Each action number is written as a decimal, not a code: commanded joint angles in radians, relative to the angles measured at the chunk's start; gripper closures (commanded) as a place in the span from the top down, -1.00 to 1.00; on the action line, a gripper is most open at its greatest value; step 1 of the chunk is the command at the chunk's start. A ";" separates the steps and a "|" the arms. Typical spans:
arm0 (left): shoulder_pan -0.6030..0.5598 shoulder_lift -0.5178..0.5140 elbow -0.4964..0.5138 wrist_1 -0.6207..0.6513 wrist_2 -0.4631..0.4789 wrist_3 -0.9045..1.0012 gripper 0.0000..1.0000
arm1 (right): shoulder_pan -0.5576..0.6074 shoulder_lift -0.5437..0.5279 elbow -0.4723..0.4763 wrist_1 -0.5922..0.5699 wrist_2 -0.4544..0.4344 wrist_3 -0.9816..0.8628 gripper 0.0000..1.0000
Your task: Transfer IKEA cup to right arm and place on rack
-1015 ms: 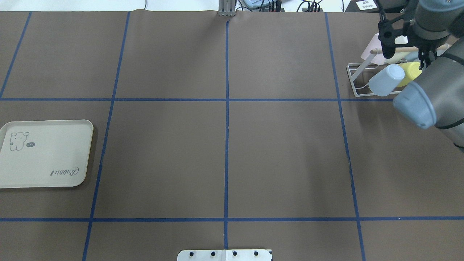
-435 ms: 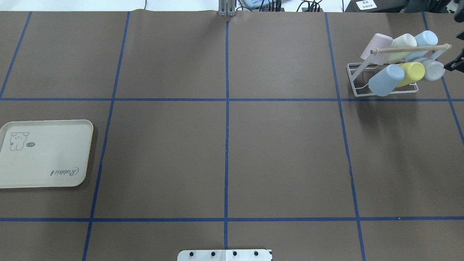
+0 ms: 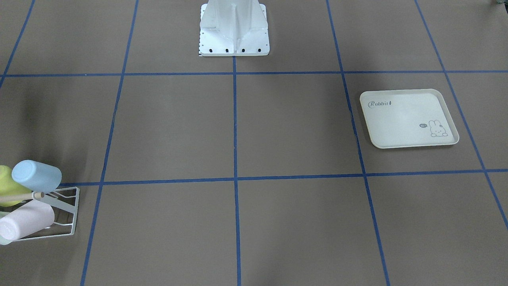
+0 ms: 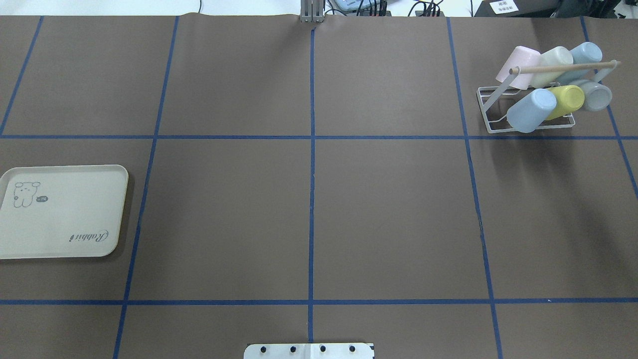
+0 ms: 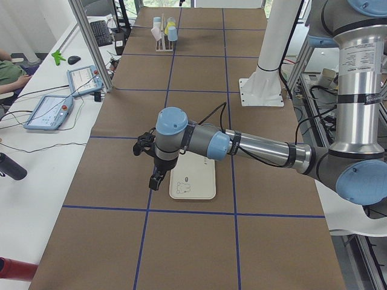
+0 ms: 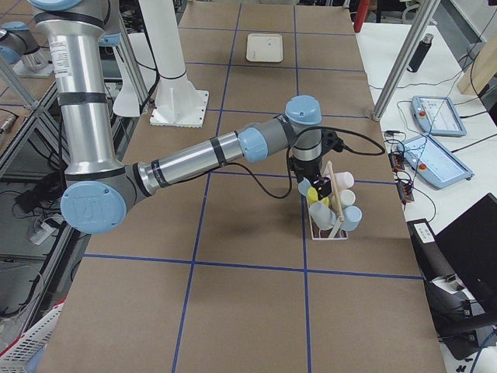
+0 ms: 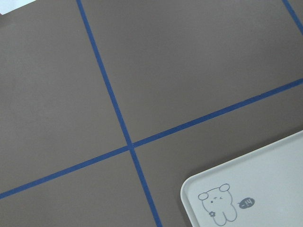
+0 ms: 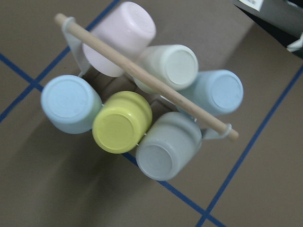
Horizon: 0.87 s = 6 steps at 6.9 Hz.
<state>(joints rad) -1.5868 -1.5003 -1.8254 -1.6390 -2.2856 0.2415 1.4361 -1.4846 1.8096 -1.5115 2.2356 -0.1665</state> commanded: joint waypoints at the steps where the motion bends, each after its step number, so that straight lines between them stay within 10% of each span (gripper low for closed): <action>1: -0.065 0.034 0.014 0.030 0.000 0.061 1.00 | 0.067 -0.043 -0.068 -0.001 0.097 0.062 0.99; 6: -0.084 0.115 0.098 0.025 -0.081 0.052 1.00 | 0.119 -0.112 -0.099 -0.254 0.093 0.062 0.99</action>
<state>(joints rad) -1.6663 -1.3965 -1.7352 -1.6119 -2.3373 0.2960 1.5444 -1.5804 1.7128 -1.7442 2.3313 -0.1042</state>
